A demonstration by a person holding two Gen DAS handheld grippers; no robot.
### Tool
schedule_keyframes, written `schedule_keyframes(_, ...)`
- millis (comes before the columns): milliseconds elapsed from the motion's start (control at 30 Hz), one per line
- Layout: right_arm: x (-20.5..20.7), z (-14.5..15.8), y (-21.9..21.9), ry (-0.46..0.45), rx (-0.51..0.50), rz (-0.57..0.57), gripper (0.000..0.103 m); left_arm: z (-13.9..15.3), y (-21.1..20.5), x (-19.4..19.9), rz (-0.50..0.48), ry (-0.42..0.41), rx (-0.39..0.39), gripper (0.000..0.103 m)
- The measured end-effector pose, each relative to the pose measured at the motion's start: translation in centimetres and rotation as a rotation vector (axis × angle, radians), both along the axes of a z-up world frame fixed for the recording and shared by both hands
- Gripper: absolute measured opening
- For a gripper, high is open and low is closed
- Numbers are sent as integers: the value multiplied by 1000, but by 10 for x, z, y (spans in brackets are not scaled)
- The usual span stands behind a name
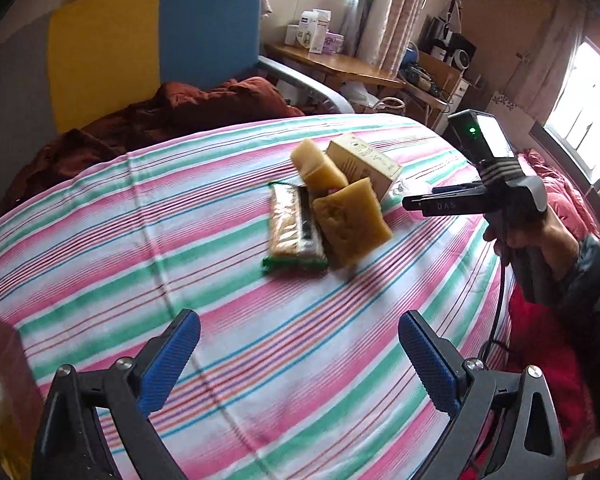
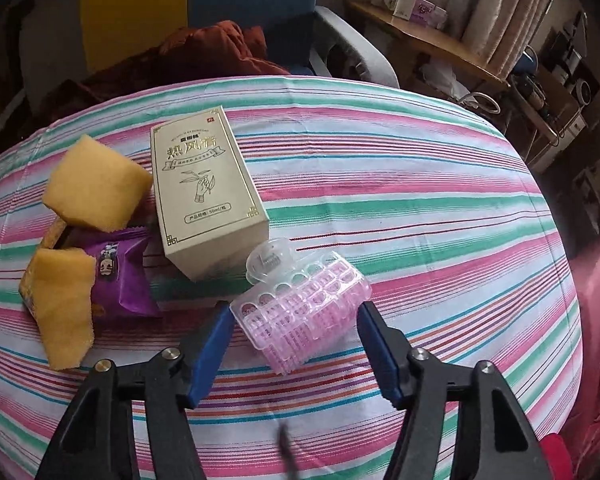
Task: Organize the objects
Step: 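Grasp the yellow sponge with the left gripper while the right gripper grasps the pink hair roller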
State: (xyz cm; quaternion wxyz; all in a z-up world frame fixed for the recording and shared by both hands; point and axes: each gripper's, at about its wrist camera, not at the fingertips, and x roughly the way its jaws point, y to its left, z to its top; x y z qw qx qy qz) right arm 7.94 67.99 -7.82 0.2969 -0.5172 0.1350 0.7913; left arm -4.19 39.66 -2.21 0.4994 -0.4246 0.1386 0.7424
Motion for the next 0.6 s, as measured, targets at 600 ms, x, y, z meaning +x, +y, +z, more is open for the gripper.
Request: schedule_keyframes(600,7,7,-1,-10,-13,-7,58,-24,144,-10,-184,147,-27,100)
